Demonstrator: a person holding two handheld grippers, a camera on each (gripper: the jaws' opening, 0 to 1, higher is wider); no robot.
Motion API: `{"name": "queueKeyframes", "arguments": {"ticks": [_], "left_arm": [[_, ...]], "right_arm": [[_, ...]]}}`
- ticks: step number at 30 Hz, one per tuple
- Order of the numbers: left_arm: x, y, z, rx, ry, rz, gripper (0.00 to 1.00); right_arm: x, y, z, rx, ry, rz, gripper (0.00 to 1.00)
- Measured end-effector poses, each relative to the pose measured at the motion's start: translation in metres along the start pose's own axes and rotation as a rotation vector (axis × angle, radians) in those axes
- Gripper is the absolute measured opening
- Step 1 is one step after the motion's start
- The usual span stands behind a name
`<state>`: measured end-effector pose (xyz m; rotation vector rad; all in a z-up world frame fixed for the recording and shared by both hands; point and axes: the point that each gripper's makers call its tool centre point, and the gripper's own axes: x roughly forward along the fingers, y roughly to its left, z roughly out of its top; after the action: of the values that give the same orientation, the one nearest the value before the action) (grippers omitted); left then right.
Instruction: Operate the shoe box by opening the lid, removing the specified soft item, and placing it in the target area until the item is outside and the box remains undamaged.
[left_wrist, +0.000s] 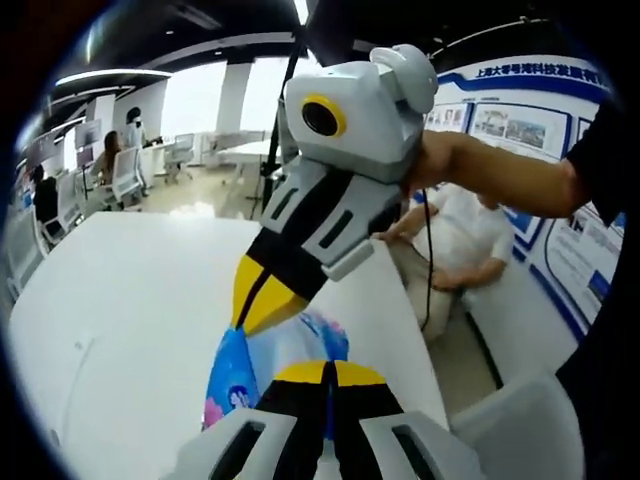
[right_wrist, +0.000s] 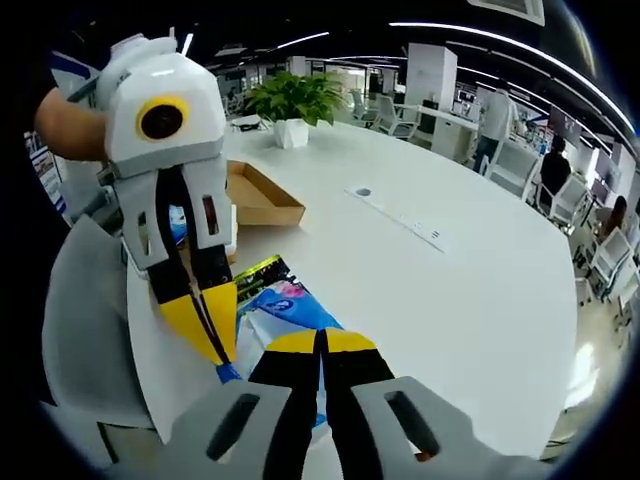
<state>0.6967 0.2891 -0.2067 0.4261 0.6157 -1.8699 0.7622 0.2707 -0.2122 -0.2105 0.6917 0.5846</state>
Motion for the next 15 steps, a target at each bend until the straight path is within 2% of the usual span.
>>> {"name": "queueKeyframes", "arguments": {"ticks": [15], "left_arm": [[0.036, 0.020, -0.008, -0.038, 0.033, -0.033, 0.00]], "right_arm": [[0.009, -0.028, -0.030, 0.029, 0.041, -0.005, 0.00]]}}
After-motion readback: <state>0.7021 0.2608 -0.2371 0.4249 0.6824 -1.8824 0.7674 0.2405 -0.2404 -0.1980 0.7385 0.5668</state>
